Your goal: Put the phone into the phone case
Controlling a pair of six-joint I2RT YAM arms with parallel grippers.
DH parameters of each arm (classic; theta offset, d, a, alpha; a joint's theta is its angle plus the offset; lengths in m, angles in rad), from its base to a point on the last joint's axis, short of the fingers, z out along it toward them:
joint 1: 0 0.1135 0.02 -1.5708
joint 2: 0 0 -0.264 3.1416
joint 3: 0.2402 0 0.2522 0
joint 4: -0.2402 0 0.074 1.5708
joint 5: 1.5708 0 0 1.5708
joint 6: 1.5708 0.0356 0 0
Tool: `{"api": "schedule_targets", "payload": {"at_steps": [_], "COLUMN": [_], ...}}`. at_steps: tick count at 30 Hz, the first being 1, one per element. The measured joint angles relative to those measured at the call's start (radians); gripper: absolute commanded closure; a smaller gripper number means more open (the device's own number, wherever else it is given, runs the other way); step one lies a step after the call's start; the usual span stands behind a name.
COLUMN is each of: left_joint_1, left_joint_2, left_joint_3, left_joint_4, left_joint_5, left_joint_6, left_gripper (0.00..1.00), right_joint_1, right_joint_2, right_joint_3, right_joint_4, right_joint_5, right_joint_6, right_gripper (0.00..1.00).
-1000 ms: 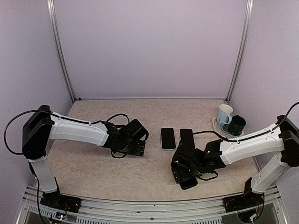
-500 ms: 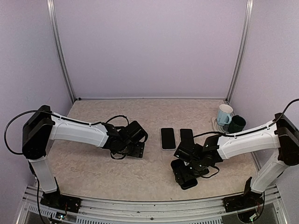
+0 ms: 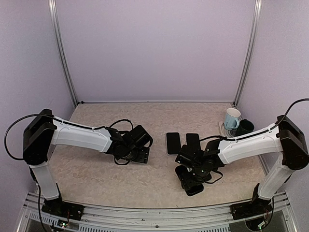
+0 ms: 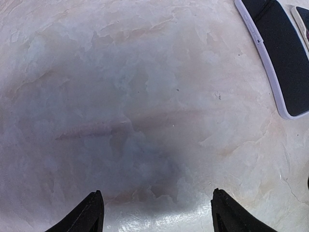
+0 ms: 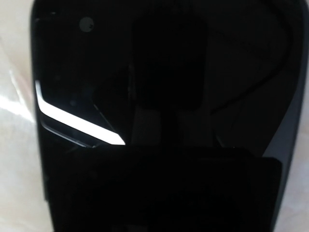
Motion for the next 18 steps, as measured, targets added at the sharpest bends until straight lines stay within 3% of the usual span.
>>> {"api": "schedule_targets", "payload": {"at_steps": [12,18], "left_joint_1": [0.000,0.001], "left_joint_2": [0.000,0.020], "left_joint_3": [0.014,0.073], "left_joint_4": [0.004,0.069], "left_joint_5": [-0.002,0.050], "left_joint_6": [0.019,0.062], "left_gripper": [0.23,0.02], "right_joint_1": [0.005,0.004], "right_joint_2": [-0.025,-0.087], "right_joint_3": [-0.018,-0.080], "right_joint_4": [0.073,0.203], "right_joint_5": [0.017,0.033], "right_joint_6": [-0.050,-0.091], "right_gripper": [0.59,0.62]}}
